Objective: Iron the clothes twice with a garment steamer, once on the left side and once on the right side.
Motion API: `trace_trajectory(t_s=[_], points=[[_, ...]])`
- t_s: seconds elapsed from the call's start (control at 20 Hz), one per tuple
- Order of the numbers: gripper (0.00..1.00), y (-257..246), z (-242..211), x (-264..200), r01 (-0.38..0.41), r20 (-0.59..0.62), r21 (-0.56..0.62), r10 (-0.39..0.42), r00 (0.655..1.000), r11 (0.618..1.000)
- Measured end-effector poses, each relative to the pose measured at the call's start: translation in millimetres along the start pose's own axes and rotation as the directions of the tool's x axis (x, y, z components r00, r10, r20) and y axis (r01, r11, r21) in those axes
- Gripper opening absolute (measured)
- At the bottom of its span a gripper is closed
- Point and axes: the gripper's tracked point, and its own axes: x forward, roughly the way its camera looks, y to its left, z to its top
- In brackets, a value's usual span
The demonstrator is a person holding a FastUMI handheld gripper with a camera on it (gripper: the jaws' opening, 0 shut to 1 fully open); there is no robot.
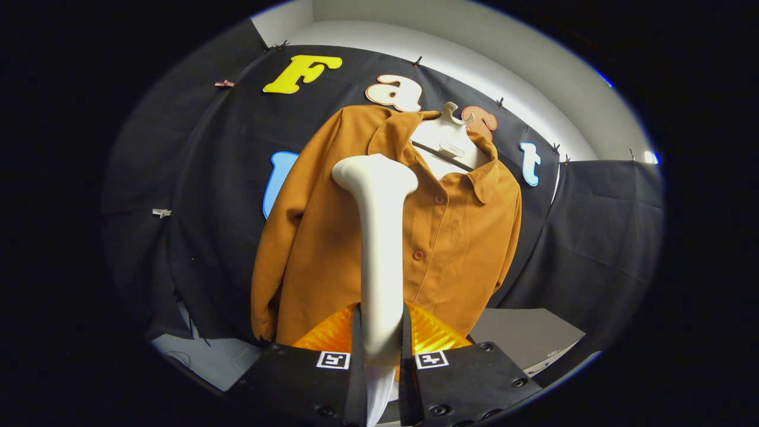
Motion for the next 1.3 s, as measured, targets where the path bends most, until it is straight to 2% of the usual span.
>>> trace_trajectory(t_s=[0.7,1.0,1.3], points=[[0.25,16,-105,5,-0.028,-0.19,-0.029,0.022,0.981,0.999],[0.25,20,-150,-4,-0.031,-0.278,-0.031,0.022,0.96,0.999],[0.25,26,-194,-14,-0.048,-0.38,-0.018,0.038,0.924,0.999]])
